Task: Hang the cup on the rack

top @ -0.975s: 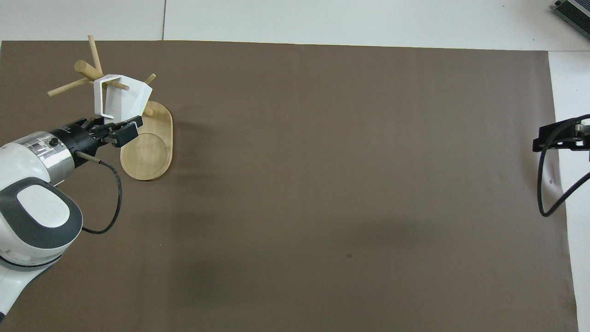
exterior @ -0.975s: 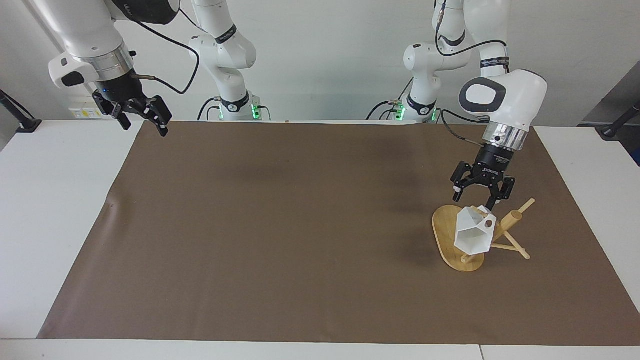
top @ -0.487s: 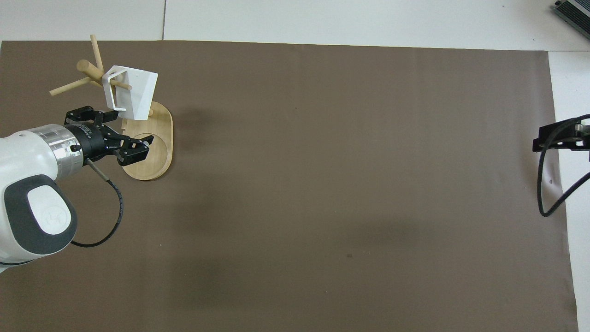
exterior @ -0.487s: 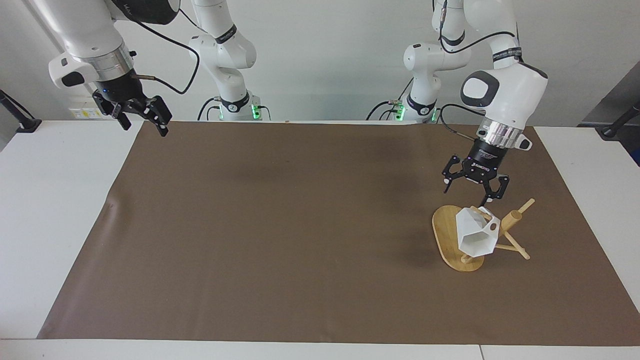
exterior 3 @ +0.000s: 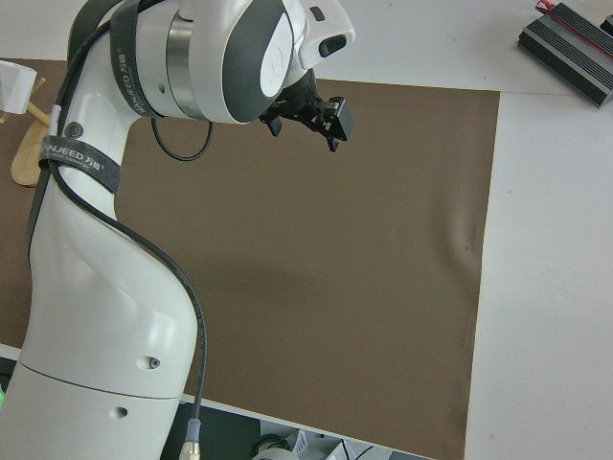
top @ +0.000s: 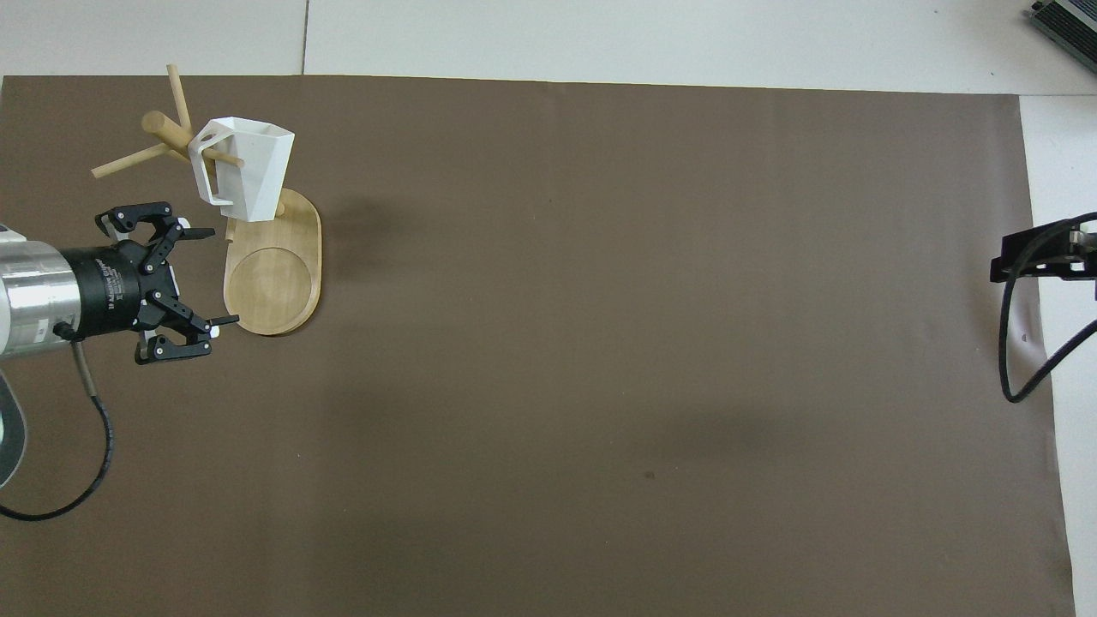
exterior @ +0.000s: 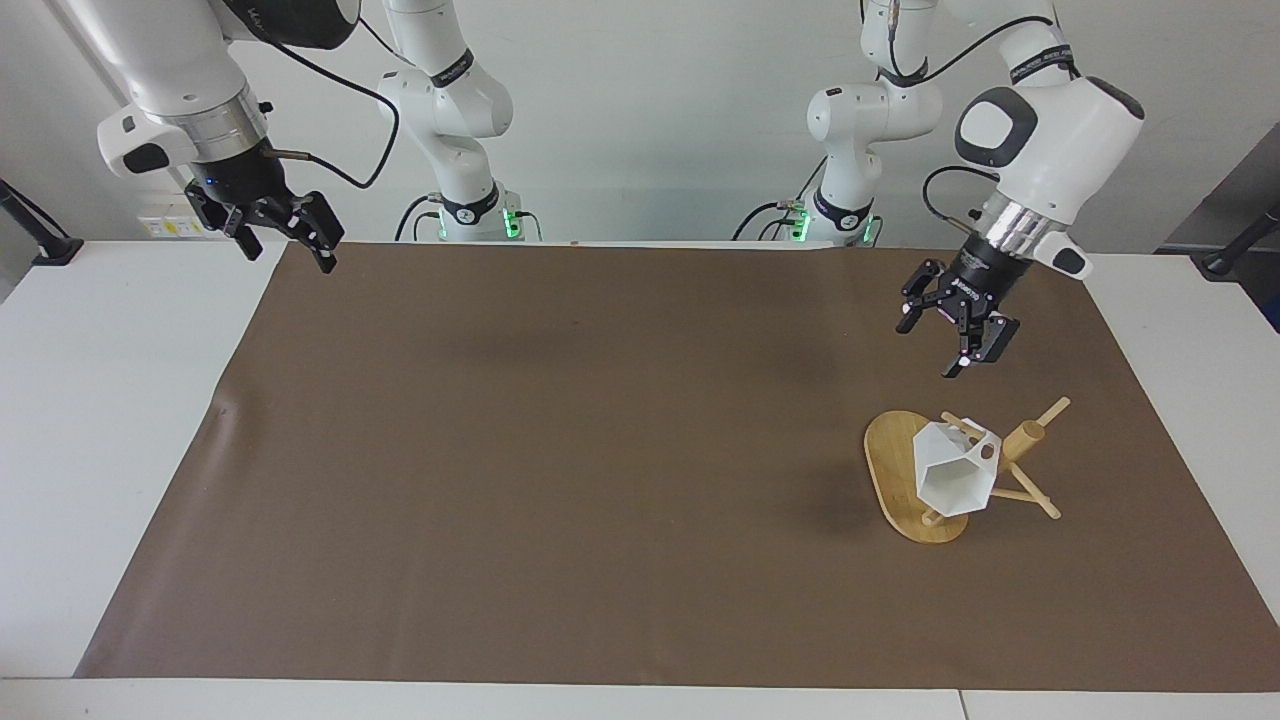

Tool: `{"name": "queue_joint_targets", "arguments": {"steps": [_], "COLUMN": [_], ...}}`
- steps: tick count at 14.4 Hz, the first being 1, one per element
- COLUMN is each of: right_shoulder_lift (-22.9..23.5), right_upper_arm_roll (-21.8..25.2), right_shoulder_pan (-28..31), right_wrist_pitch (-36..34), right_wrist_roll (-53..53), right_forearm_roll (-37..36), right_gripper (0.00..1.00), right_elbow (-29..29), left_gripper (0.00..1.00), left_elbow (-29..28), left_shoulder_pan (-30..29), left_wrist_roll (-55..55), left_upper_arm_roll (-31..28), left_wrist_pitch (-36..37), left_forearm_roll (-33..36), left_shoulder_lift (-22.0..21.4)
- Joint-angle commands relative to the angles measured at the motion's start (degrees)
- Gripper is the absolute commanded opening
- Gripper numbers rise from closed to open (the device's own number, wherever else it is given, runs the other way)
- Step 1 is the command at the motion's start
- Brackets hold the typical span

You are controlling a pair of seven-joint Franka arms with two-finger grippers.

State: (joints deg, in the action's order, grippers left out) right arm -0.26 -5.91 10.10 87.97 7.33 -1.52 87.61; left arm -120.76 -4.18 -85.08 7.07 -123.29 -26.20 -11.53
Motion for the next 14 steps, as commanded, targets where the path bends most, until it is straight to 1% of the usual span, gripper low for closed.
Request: {"name": "queue_joint_targets", "arguments": {"steps": [1,3,5,7,11,12,14], "right_shoulder_lift": [-0.3,-0.3,-0.3,-0.3,-0.4,-0.4,-0.4], "right_upper_arm_roll": [-0.2,-0.2,-0.2,-0.2,-0.2,-0.2,-0.4], "right_shoulder_pan": [0.4,0.4,0.4,0.4,0.4,0.2,-0.3], "right_wrist_pitch": [-0.6,-0.7,-0.7,-0.6,-0.6,-0.3,-0.2], "right_wrist_roll": [-1.4,-1.4,-1.4,-1.4,-1.5,-1.5,-1.6], "right_forearm_roll": [0.5,0.4,0.4,0.4,0.4,0.4,0.4], "right_gripper": [1.00,1.00,1.00,1.00,1.00,1.00,1.00], "right_elbow": [0.4,0.3,0.4,0.3,0.5,0.5,0.4], "left_gripper": [1.00,1.00,1.00,1.00,1.00,1.00,1.00], "left_elbow": [5.3,7.3,9.9,10.8,11.3,12.2,12.9], "left_shoulder_pan": [-0.5,-0.4,-0.5,-0.4,-0.5,-0.5,-0.5], "left_wrist_roll": [5.9,10.5,18.2,29.9,62.0,66.8,70.6], "left_upper_arm_roll": [-1.9,-2.0,-2.1,-2.5,-2.4,-2.4,-2.2], "left_wrist_pitch": [8.2,10.6,14.4,17.5,20.4,20.5,22.8], "left_forearm_roll": [5.1,7.6,9.5,11.2,19.6,20.6,21.4], "left_shoulder_lift": [-0.3,-0.5,-0.6,-0.7,-1.0,-0.9,-0.8]}}
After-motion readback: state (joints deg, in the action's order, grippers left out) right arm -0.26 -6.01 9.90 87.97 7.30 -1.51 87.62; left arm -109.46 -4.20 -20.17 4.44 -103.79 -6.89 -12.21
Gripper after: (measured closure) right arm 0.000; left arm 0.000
